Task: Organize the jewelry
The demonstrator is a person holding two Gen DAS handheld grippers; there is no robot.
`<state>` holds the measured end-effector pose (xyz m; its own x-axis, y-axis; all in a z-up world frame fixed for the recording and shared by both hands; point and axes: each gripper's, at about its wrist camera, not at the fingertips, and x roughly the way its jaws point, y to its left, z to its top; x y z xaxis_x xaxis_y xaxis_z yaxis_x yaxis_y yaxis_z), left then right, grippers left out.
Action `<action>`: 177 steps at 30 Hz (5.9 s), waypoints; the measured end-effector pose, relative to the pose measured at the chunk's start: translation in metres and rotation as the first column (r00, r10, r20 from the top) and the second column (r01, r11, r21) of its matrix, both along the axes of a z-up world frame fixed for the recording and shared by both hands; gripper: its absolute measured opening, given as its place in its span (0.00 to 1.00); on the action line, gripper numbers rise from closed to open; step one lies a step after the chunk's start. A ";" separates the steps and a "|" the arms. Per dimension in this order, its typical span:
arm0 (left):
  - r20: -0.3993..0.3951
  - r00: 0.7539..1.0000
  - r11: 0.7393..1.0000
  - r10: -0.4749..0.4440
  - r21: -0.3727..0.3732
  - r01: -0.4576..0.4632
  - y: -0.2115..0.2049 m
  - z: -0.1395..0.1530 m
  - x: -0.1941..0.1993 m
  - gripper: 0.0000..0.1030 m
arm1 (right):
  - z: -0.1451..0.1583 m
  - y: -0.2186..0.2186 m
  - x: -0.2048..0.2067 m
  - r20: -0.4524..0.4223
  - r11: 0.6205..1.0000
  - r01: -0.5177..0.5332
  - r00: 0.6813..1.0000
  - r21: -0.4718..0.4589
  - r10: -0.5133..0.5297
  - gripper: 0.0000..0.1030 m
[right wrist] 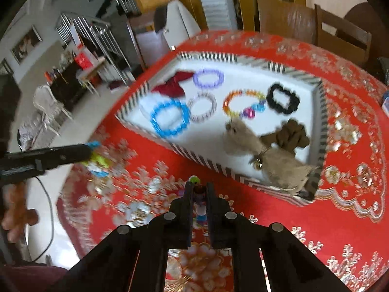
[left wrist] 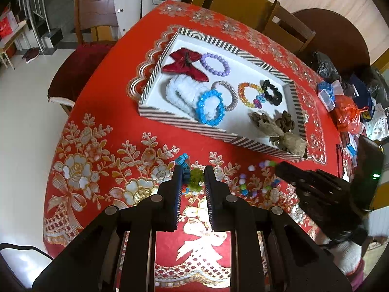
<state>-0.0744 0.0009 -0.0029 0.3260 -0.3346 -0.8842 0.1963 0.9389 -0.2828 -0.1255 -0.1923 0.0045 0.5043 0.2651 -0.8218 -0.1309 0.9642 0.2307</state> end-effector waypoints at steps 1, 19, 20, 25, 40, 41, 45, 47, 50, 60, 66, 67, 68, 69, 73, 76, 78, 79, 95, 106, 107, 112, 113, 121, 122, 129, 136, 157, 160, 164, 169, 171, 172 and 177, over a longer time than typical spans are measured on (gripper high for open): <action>0.008 1.000 1.000 -0.003 0.000 0.003 -0.001 0.003 0.000 0.16 | 0.006 0.001 0.001 0.011 1.000 0.000 1.000 0.000 0.000 0.08; 0.163 0.980 0.993 -0.110 0.057 0.102 -0.047 0.051 0.013 0.16 | 0.067 -0.023 0.007 0.128 0.998 0.065 0.990 -0.026 -0.062 0.08; 0.167 0.979 0.992 -0.117 0.060 0.108 -0.050 0.051 0.014 0.16 | 0.068 -0.024 0.009 0.129 0.997 0.067 0.990 -0.029 -0.063 0.08; 0.173 0.976 0.990 -0.135 0.070 0.124 -0.061 0.051 0.022 0.16 | 0.071 -0.032 0.021 0.129 0.996 0.083 0.989 -0.034 -0.078 0.08; 0.127 0.978 0.985 -0.167 0.059 0.161 -0.092 0.039 0.061 0.16 | 0.061 -0.054 0.070 0.097 0.994 0.106 0.990 -0.031 -0.102 0.08; 0.123 0.978 0.985 -0.169 0.056 0.163 -0.094 0.038 0.062 0.16 | 0.060 -0.054 0.074 0.094 0.994 0.102 0.991 -0.033 -0.098 0.08; 0.095 0.978 0.983 -0.184 0.026 0.182 -0.108 0.030 0.069 0.16 | 0.059 -0.053 0.097 0.083 0.996 0.081 0.994 -0.036 -0.078 0.08; 0.074 0.978 0.981 -0.196 0.001 0.196 -0.116 0.025 0.073 0.16 | 0.057 -0.052 0.108 0.078 0.997 0.072 0.994 -0.029 -0.070 0.08; 0.023 0.978 0.978 -0.207 -0.029 0.207 -0.127 0.010 0.081 0.16 | 0.052 -0.048 0.129 0.065 0.998 0.056 0.996 -0.004 -0.056 0.08; -0.065 0.982 0.983 -0.176 0.041 0.179 -0.119 -0.041 0.099 0.16 | 0.004 -0.043 0.207 -0.036 0.998 0.061 0.998 0.032 -0.060 0.08; -0.065 0.982 0.981 -0.177 0.063 0.181 -0.113 -0.048 0.101 0.16 | -0.035 -0.067 0.228 -0.114 0.988 0.157 0.981 0.010 -0.155 0.08; -0.068 0.982 0.980 -0.178 0.072 0.183 -0.113 -0.050 0.100 0.16 | -0.039 -0.069 0.229 -0.121 0.986 0.166 0.979 0.002 -0.164 0.08; -0.070 0.981 0.980 -0.180 0.075 0.185 -0.113 -0.051 0.101 0.16 | -0.042 -0.070 0.229 -0.129 0.986 0.169 0.977 -0.005 -0.169 0.08; -0.071 0.981 0.979 -0.181 0.080 0.186 -0.113 -0.053 0.101 0.16 | -0.045 -0.070 0.229 -0.138 0.985 0.170 0.976 -0.014 -0.170 0.08; -0.072 0.982 0.979 -0.175 0.095 0.182 -0.114 -0.057 0.104 0.16 | -0.049 -0.068 0.224 -0.150 0.988 0.151 0.976 -0.040 -0.155 0.16; -0.057 0.983 0.976 -0.176 0.117 0.182 -0.117 -0.056 0.102 0.26 | -0.040 -0.067 0.210 -0.127 0.989 0.146 0.981 -0.033 -0.149 0.26; -0.047 0.983 0.975 -0.179 0.122 0.184 -0.117 -0.055 0.102 0.36 | -0.032 -0.070 0.198 -0.107 0.987 0.159 0.981 -0.019 -0.161 0.26; -0.047 0.982 0.975 -0.181 0.122 0.185 -0.118 -0.055 0.101 0.42 | -0.026 -0.072 0.191 -0.095 0.986 0.168 0.981 -0.011 -0.168 0.26; 0.087 0.983 0.969 -0.161 0.205 0.140 -0.112 -0.014 0.071 0.53 | 0.019 -0.075 0.069 0.036 0.953 0.299 0.953 0.039 -0.301 0.34; 0.170 0.977 0.964 -0.132 0.253 0.086 -0.101 0.006 0.043 0.53 | 0.015 -0.051 0.019 0.041 0.950 0.311 0.949 0.041 -0.312 0.40; 0.172 0.977 0.964 -0.127 0.255 0.081 -0.101 0.007 0.041 0.53 | 0.015 -0.048 0.015 0.038 0.950 0.309 0.950 0.039 -0.311 0.40; 0.198 0.976 0.967 -0.089 0.252 0.037 -0.091 0.015 0.032 0.53 | 0.016 -0.038 0.003 0.044 0.952 0.303 0.952 0.037 -0.304 0.41; 0.204 0.975 0.967 -0.085 0.253 0.031 -0.090 0.017 0.030 0.53 | 0.018 -0.036 0.001 0.046 0.953 0.302 0.952 0.037 -0.303 0.41; 0.247 0.966 0.968 -0.075 0.251 0.011 -0.086 0.030 0.016 0.53 | 0.034 -0.026 -0.013 0.091 0.956 0.292 0.952 0.035 -0.294 0.59; 0.252 0.965 0.968 -0.073 0.249 0.009 -0.085 0.032 0.014 0.53 | 0.036 -0.025 -0.014 0.094 0.956 0.291 0.951 0.035 -0.294 0.59; 0.271 0.961 0.971 -0.063 0.239 -0.003 -0.082 0.040 0.003 0.53 | 0.041 -0.024 -0.027 0.103 0.956 0.293 0.951 0.019 -0.293 0.59; 0.285 0.956 0.972 -0.074 0.236 0.005 -0.083 0.044 -0.007 0.53 | 0.043 -0.021 -0.035 0.102 0.958 0.286 0.953 0.015 -0.286 0.59; 0.310 0.949 0.973 -0.057 0.229 -0.016 -0.071 0.051 -0.017 0.53 | 0.040 -0.004 -0.036 0.087 0.967 0.253 0.964 0.004 -0.252 0.59; 0.309 0.950 0.973 -0.055 0.232 -0.019 -0.070 0.050 -0.017 0.53 | 0.040 -0.002 -0.035 0.089 0.968 0.249 0.965 0.003 -0.249 0.59; 0.306 0.951 0.972 -0.051 0.233 -0.023 -0.068 0.050 -0.017 0.53 | 0.040 -0.002 -0.034 0.088 0.968 0.249 0.965 0.004 -0.249 0.59; 0.302 0.952 0.972 -0.050 0.235 -0.024 -0.067 0.048 -0.017 0.53 | 0.039 -0.001 -0.033 0.082 0.968 0.251 0.965 0.004 -0.250 0.59; 0.300 0.953 0.971 -0.051 0.236 -0.023 -0.067 0.047 -0.016 0.53 | 0.038 0.000 -0.032 0.081 0.968 0.249 0.965 0.005 -0.249 0.59; 0.299 0.953 0.971 -0.050 0.236 -0.023 -0.066 0.047 -0.016 0.53 | 0.038 0.001 -0.032 0.080 0.969 0.248 0.966 0.005 -0.248 0.59; 0.292 0.955 0.972 -0.048 0.235 -0.023 -0.066 0.045 -0.014 0.53 | 0.037 0.001 -0.031 0.075 0.968 0.250 0.965 0.003 -0.250 0.60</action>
